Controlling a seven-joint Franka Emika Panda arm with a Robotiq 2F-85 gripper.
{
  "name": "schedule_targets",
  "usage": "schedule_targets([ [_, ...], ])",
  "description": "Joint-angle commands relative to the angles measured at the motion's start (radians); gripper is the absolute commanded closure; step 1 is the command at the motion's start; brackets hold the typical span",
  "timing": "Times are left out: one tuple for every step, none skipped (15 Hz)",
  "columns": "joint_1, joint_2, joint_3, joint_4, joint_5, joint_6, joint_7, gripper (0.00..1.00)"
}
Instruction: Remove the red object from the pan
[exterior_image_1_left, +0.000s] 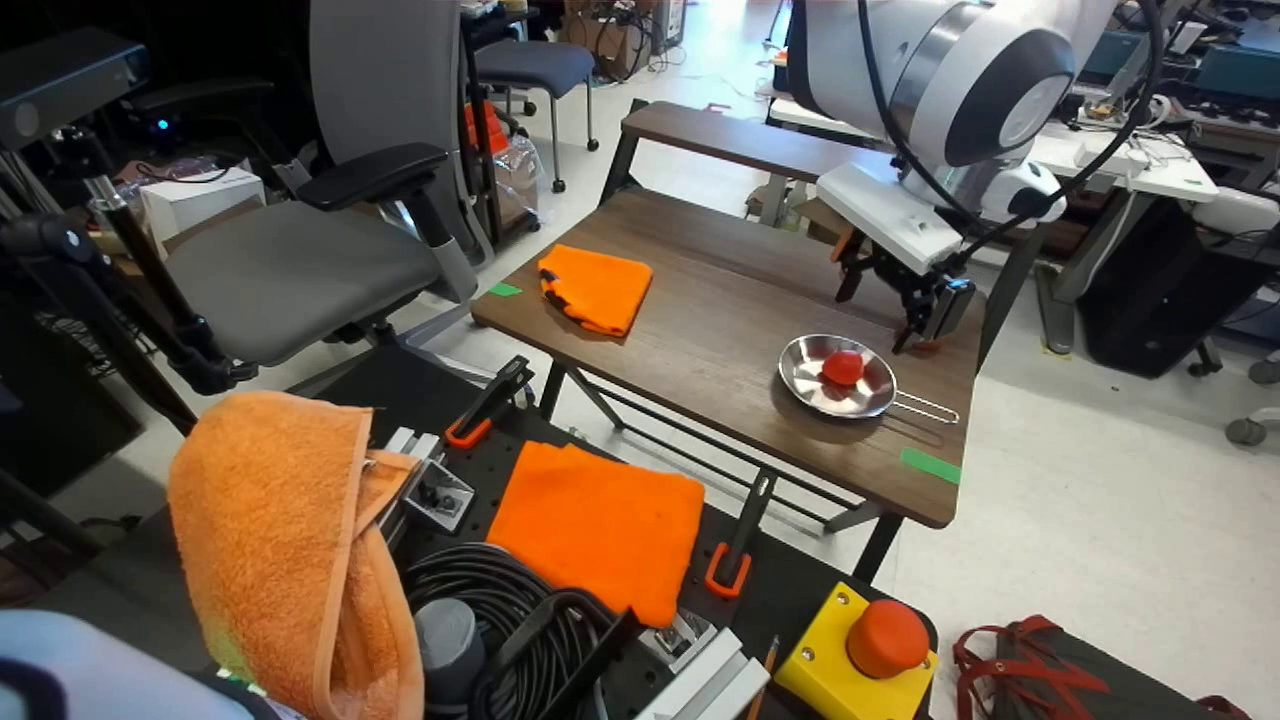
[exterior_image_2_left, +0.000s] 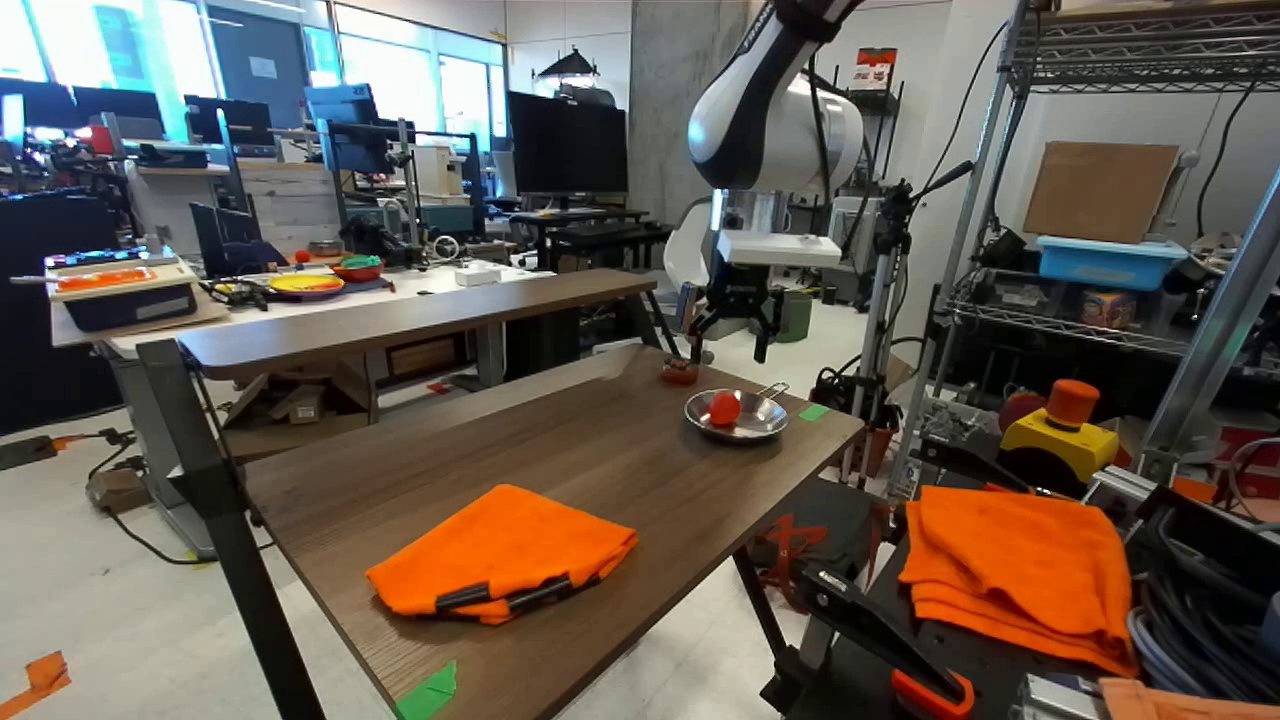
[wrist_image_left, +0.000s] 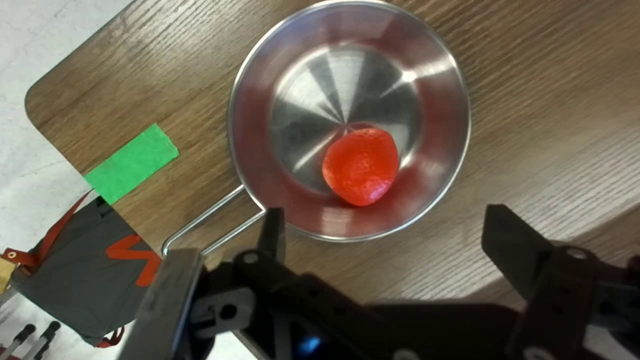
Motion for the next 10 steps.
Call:
schedule_targets([
  [0.009, 0.067, -0.002, 0.047, -0.013, 0.015, 0.035, 0.00],
  [0.012, 0.079, -0.004, 0.052, -0.016, 0.017, 0.039, 0.00],
  [0.016, 0.092, -0.006, 0.059, -0.018, 0.017, 0.044, 0.00],
  [0.020, 0.106, -0.009, 0.070, -0.019, 0.018, 0.054, 0.00],
  [0.024, 0.120, -0.012, 0.081, -0.019, 0.017, 0.063, 0.00],
  [0.026, 0.131, -0.013, 0.090, -0.020, 0.015, 0.071, 0.00],
  [0.029, 0.142, -0.016, 0.099, -0.021, 0.014, 0.080, 0.00],
  [0.030, 0.151, -0.018, 0.107, -0.021, 0.015, 0.087, 0.00],
  [0.031, 0.159, -0.020, 0.116, -0.018, 0.009, 0.098, 0.25],
  [0.034, 0.167, -0.024, 0.125, -0.018, 0.008, 0.109, 0.26],
])
